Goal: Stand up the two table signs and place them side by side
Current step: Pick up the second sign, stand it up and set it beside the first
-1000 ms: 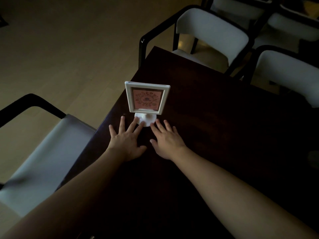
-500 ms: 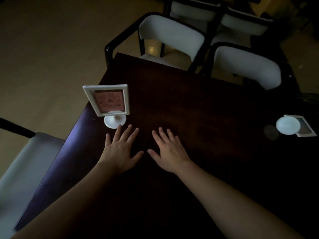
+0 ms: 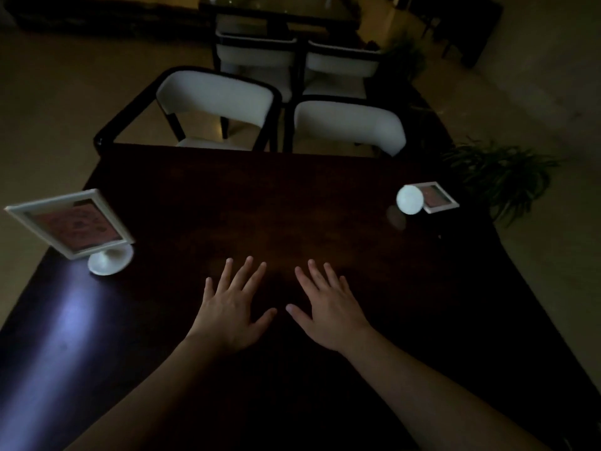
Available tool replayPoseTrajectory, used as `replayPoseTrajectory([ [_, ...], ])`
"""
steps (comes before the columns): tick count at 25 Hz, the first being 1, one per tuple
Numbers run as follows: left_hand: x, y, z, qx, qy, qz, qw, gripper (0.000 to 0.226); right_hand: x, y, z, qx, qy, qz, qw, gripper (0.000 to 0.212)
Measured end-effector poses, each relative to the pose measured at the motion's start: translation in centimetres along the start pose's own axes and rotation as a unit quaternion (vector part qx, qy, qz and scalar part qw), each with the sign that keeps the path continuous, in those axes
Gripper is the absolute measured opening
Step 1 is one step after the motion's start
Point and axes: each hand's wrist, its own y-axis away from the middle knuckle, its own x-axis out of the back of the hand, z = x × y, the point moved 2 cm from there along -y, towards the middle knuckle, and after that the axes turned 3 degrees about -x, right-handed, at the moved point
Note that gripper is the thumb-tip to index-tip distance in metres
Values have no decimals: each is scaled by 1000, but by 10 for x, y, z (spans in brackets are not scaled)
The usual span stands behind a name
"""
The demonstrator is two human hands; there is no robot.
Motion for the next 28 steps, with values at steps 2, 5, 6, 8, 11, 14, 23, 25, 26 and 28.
replayPoseTrajectory([
  [2, -2, -3, 42, -10, 2, -6, 1000, 91, 8, 27, 33, -10, -11, 13, 1000, 78],
  [5, -11, -6, 112, -27, -2, -16, 999, 90, 20, 70, 87, -24, -23, 36, 999, 80],
  [6, -14, -8, 133, -33, -4, -18, 999, 91, 24, 83, 104, -24, -24, 42, 999, 80],
  [8, -19, -11, 169, -35, -1, -18, 999, 91, 29, 102, 135, -25, -22, 53, 998, 81],
  [11, -23, -18, 218, -39, 12, -6, 999, 92, 42, 127, 179, -28, -20, 74, 997, 81],
  [14, -22, -28, 249, -46, 11, 11, 999, 92, 58, 134, 209, -35, -23, 86, 995, 80],
  [23, -22, -128, 268, -84, -6, 19, 996, 91, 105, 93, 267, -103, -48, 123, 986, 78],
  [25, -22, -156, 268, -97, -14, 22, 995, 92, 115, 79, 280, -135, -78, 137, 978, 77],
  [26, -23, -170, 268, -108, -19, 23, 994, 91, 119, 71, 287, -151, -89, 144, 974, 76],
  [28, -23, -191, 268, -127, -32, 25, 991, 91, 127, 58, 300, -170, -98, 161, 967, 75],
])
